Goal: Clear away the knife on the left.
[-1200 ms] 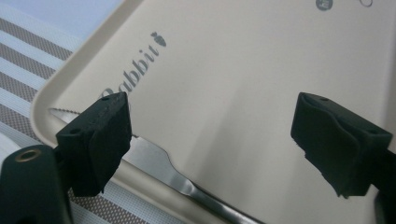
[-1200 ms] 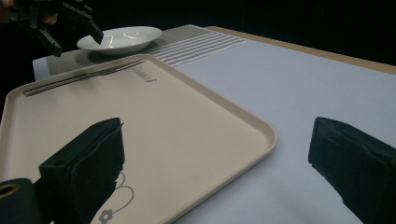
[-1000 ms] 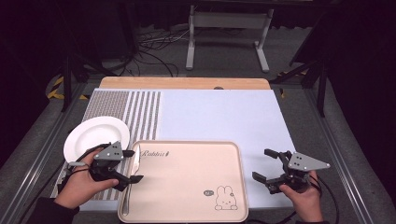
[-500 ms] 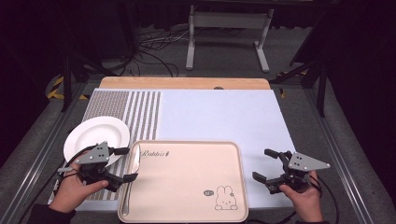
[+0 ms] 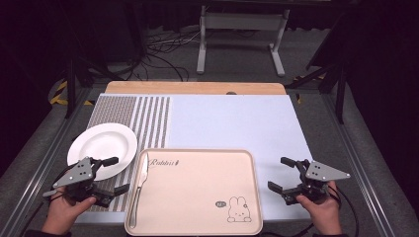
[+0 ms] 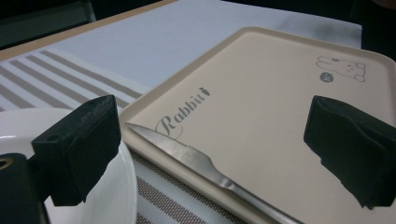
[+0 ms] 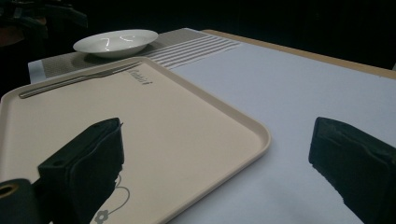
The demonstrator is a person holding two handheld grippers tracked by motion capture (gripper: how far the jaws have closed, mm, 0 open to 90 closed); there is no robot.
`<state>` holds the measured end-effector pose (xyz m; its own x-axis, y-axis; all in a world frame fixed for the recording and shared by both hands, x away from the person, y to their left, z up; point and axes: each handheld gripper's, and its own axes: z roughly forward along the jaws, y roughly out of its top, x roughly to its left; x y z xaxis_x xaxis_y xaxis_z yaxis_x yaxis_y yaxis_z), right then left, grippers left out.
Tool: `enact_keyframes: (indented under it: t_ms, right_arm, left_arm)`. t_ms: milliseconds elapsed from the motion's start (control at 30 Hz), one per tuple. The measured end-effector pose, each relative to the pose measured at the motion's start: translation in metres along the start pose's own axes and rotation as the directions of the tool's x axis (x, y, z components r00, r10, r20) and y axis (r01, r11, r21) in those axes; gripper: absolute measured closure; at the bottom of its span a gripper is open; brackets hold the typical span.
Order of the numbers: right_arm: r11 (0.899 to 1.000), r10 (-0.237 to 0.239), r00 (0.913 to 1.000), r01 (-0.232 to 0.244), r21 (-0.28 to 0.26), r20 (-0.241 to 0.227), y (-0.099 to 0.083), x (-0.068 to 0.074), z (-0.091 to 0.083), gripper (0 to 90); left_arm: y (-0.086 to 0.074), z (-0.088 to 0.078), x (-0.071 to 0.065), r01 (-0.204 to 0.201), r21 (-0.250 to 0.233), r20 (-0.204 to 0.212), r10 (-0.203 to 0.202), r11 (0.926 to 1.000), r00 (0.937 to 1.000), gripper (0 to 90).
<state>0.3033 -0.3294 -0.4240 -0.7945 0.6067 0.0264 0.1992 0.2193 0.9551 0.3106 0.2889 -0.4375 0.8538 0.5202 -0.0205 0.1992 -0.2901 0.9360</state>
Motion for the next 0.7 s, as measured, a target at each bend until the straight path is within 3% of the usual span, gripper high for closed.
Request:
enact_keyframes:
  t_ms: [267,533,700]
  right_arm:
    - [1.0,0.006,1.0,-0.006,-0.005,0.003,-0.003,0.0,-0.001,4.1]
    - [1.0,0.026,0.9996,-0.025,-0.011,0.012,-0.01,-0.001,-0.002,4.1]
    - [0.999,0.035,0.9993,-0.034,-0.006,0.017,-0.015,-0.001,-0.001,4.1]
  left_arm:
    - [-0.019,-0.009,0.009,0.029,-0.022,-0.027,-0.03,0.9993,0.9992,4.8]
    - [-0.035,-0.019,0.01,0.046,-0.018,-0.044,-0.046,0.9988,0.9979,4.4]
    - [-0.039,-0.023,0.01,0.029,-0.001,-0.069,-0.029,0.9996,0.9972,4.4]
